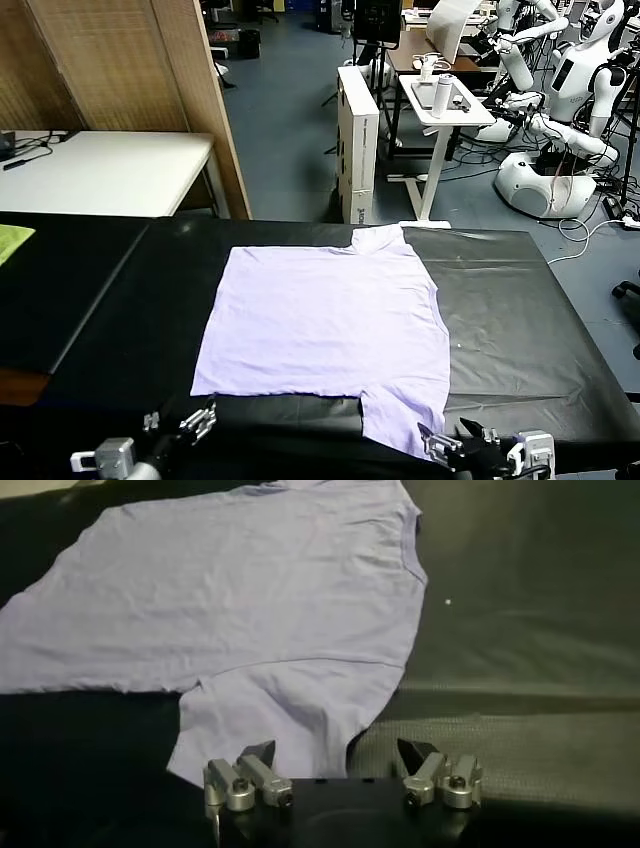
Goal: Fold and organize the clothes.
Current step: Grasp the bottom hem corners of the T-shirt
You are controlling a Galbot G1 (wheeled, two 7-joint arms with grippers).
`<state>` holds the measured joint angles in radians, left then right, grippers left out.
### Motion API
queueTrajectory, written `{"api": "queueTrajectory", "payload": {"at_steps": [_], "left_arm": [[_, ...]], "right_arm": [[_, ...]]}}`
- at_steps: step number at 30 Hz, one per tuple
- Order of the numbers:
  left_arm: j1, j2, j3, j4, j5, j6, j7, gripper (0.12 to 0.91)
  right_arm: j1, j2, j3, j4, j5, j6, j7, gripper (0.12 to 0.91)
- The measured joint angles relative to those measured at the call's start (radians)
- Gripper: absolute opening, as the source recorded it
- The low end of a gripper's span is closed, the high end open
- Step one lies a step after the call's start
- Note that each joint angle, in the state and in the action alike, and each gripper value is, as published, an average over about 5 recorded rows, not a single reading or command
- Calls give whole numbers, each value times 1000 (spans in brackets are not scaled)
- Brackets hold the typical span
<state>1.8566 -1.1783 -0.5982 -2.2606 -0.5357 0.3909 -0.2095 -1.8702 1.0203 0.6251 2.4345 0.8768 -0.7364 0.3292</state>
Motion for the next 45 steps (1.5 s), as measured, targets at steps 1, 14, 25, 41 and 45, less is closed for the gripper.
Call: {"api": "queueTrajectory", "payload": {"at_steps": [1,14,25,41,45], "left_arm": [[0,-1,1,1,1,0,1,907],[-11,-13,6,31,5,-8,-1,907],[-4,-15,7,17,-18,-10,-2,464],[-4,-18,6,18,-19,-13,-2,185],[6,-20,5,12,-23,-15,-7,149]], "right_arm": [[-1,1,0,0,0,0,0,907],[1,2,-4,-6,-4,0,-6,847],[2,2,-7,-15,-6,0,-10,726],[-30,-6,3,24,-33,0,-8,139],[-55,-4,11,48,-41,0,3,138]]}}
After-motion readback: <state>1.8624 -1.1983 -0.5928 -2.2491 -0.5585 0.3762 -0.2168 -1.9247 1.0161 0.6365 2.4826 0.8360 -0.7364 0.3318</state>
